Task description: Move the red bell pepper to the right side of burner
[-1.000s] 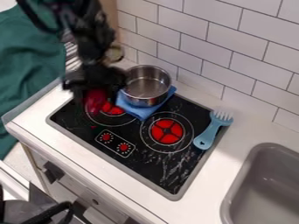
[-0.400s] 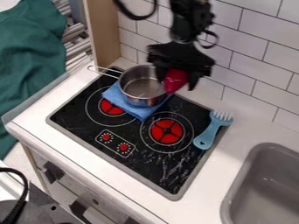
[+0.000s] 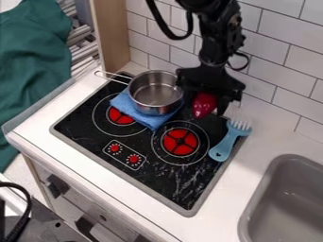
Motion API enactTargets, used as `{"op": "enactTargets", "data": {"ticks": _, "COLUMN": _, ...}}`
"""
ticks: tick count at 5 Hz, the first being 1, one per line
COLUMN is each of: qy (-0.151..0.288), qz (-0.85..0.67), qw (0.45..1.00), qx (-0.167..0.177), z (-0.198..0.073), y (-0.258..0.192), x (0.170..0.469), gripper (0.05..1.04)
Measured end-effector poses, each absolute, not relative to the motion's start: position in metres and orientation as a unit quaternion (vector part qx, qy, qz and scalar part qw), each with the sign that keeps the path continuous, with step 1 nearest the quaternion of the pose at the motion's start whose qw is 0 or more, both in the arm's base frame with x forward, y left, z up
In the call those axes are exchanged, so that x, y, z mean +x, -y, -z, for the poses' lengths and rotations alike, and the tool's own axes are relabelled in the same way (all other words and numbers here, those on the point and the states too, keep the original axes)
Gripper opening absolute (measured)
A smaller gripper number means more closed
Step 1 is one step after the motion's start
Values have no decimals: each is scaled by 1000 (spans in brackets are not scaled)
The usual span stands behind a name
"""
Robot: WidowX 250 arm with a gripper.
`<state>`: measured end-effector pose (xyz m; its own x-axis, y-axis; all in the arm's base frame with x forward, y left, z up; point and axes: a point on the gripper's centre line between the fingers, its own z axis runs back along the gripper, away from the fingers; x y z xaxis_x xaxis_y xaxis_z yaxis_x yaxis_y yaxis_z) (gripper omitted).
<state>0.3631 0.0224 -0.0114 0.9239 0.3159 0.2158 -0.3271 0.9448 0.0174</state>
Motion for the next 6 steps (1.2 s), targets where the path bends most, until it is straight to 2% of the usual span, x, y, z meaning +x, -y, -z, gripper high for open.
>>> {"op": "enactTargets", "data": {"ticks": 1, "qy": 93, "qz": -186, "qw": 978, "qx": 16, "z": 24, "y": -40, "x": 347, "gripper": 818}}
{"op": "enactTargets", "data": {"ticks": 3, "qy": 91, "qz": -172, "qw": 981, "qx": 8, "z": 27, "y": -38, "x": 343, "gripper": 1012}}
{"op": "enactTargets", "data": {"ticks": 4, "qy": 119, "qz": -161, "qw": 980, "qx": 14, "z": 1, "y": -37, "x": 347, "gripper": 1006}}
{"op": "enactTargets", "data": {"ticks": 6, "qy": 160, "qz": -153, "qw": 975, "qx": 28, "z": -55, "y": -32, "x": 337, "gripper": 1005}}
